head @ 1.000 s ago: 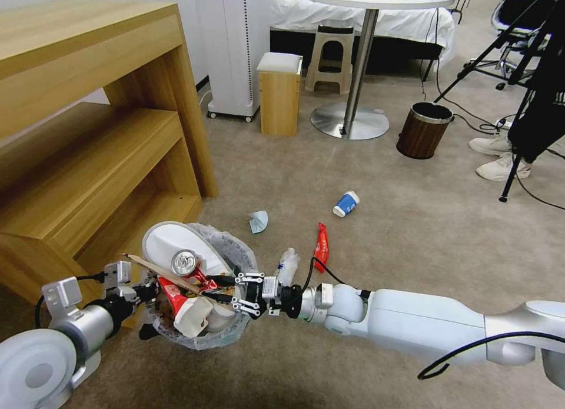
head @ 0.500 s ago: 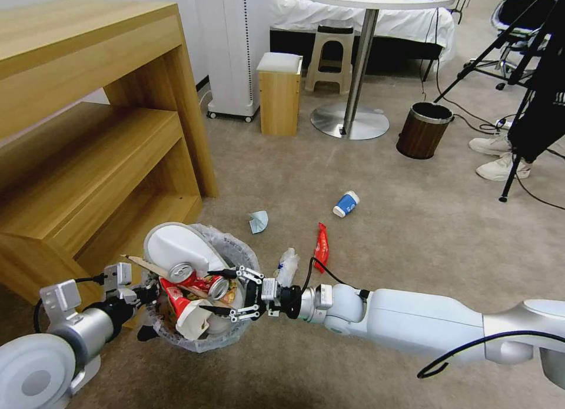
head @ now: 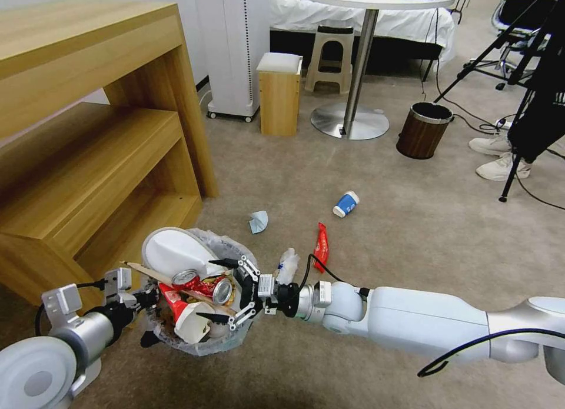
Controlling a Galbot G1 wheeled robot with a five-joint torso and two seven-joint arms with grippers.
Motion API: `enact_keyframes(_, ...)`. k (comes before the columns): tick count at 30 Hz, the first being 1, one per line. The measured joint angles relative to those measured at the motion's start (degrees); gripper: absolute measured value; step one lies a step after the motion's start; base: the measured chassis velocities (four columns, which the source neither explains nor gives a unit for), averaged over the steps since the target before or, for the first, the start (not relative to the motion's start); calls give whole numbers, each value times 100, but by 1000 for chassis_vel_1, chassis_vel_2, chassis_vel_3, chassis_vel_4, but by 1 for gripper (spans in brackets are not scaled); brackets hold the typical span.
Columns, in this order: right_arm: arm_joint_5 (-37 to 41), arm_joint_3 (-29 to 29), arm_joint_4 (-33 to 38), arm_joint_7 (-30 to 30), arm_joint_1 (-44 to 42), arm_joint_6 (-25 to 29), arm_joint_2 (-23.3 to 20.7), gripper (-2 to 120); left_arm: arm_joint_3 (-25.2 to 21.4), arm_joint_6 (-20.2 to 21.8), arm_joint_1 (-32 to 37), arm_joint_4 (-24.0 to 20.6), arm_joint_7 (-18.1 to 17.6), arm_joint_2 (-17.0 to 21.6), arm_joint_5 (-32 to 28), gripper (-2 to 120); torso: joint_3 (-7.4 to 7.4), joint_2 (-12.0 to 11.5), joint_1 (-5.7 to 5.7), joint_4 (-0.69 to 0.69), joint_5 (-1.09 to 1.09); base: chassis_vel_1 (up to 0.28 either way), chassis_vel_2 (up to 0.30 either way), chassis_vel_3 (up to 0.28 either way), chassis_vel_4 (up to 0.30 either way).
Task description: Pick up the trash bin and place the garbage on the floor into it.
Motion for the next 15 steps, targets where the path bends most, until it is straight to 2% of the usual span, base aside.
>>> enact_keyframes(10, -23, 340, 52, 281, -13, -74, 41, 100, 4, 4, 47, 4, -1, -137, 59, 0, 0, 0, 0, 0, 0, 0, 0, 0, 0)
enact_keyframes(15, -46, 1175, -51, 411, -287, -148, 14, 100, -47, 5, 58, -16, 2, -208, 91, 0, 0, 0, 0, 0, 0, 0, 0, 0, 0)
